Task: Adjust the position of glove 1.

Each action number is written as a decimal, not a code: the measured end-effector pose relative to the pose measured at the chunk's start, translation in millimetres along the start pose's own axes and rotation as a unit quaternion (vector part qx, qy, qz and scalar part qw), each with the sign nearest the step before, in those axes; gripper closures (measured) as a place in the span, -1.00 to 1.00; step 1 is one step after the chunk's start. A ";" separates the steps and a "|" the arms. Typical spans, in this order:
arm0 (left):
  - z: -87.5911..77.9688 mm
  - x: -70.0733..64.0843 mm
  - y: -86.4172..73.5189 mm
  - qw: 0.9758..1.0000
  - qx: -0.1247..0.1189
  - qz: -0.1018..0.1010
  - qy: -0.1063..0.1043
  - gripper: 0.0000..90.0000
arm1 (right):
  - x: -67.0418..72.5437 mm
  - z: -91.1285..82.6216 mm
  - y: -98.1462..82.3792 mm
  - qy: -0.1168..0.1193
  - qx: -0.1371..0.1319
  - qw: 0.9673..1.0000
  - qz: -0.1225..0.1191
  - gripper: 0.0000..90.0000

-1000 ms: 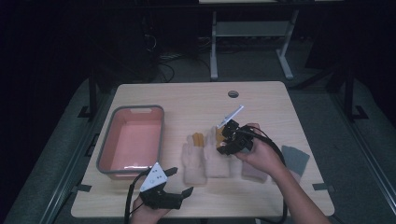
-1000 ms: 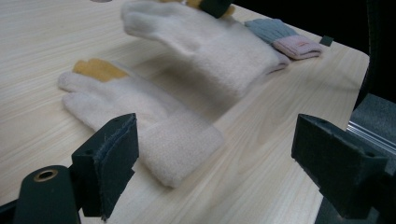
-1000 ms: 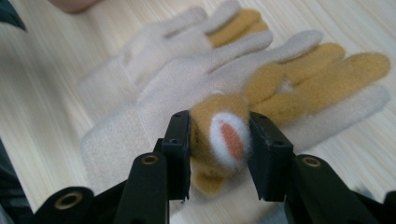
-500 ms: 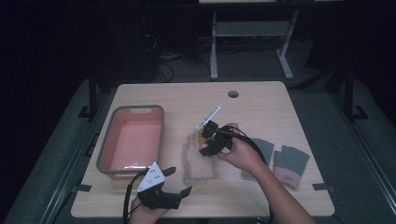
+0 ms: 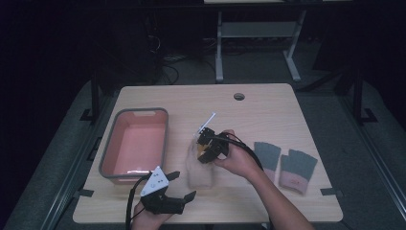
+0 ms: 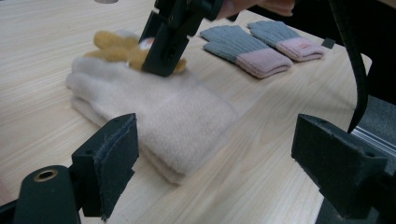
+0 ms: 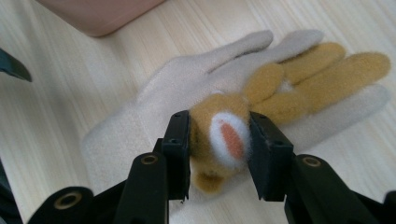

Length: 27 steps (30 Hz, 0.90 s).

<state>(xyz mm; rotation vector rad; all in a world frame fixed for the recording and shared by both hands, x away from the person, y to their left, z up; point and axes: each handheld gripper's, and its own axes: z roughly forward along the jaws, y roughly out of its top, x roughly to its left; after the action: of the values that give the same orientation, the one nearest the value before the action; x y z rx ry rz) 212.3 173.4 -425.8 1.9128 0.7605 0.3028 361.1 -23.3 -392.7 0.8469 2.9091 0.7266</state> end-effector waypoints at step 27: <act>1.7 -1.5 -1.2 1.000 0.006 0.000 -0.002 -0.67 | 5.5 11.1 10.7 -0.010 -0.002 1.000 -0.014 -0.18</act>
<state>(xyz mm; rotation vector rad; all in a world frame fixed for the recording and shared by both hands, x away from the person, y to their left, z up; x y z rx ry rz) 211.6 171.6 -427.4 1.9230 0.7615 0.2942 363.5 -7.7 -397.2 0.8065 2.8947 0.7190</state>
